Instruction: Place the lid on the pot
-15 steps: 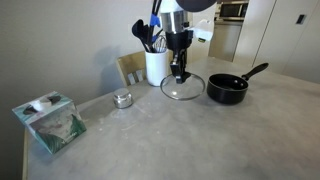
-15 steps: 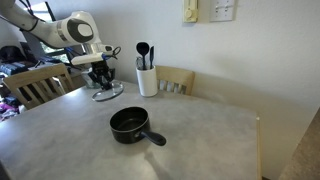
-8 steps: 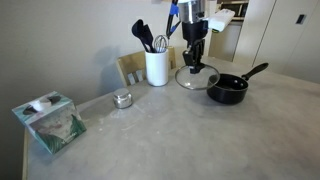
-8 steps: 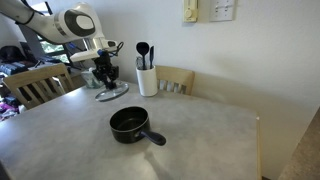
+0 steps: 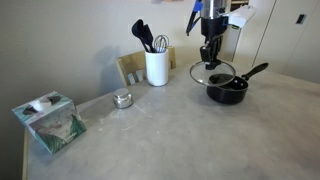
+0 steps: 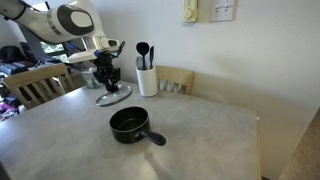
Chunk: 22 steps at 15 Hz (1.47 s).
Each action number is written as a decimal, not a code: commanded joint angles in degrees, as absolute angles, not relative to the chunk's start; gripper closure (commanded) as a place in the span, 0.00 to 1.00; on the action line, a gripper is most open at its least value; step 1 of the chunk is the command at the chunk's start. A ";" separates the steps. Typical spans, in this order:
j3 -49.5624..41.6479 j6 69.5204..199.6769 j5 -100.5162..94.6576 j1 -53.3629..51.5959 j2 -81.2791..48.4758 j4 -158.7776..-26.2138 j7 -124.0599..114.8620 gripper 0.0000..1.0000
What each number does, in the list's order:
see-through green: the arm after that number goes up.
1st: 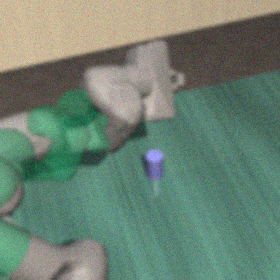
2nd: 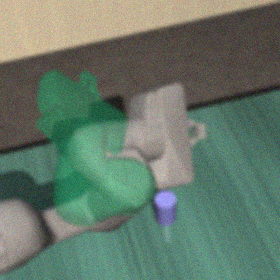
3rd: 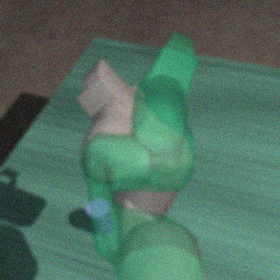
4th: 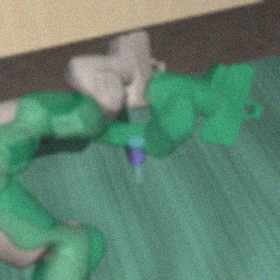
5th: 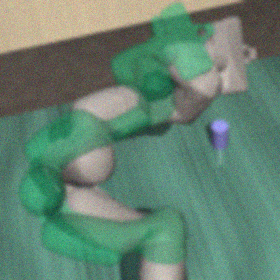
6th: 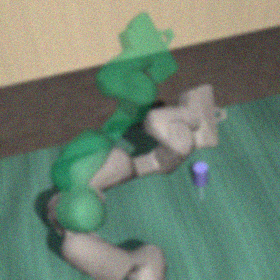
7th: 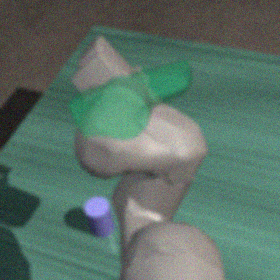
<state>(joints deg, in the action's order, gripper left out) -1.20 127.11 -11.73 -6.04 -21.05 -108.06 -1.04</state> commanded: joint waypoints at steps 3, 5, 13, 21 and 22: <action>-2.16 132.77 -16.20 -1.15 -14.18 -116.03 9.73 0.84; -1.70 130.99 -15.14 -1.49 -17.10 -112.90 8.01 0.59; -1.78 134.05 -14.05 0.63 -17.12 -114.73 11.79 0.84; -1.05 135.66 -1.50 4.84 -19.61 -115.56 15.69 0.84; -1.09 135.78 -0.81 5.20 -19.79 -115.59 15.84 0.84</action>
<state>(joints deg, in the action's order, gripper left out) -2.12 134.70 -3.59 2.97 -20.22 -114.90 13.77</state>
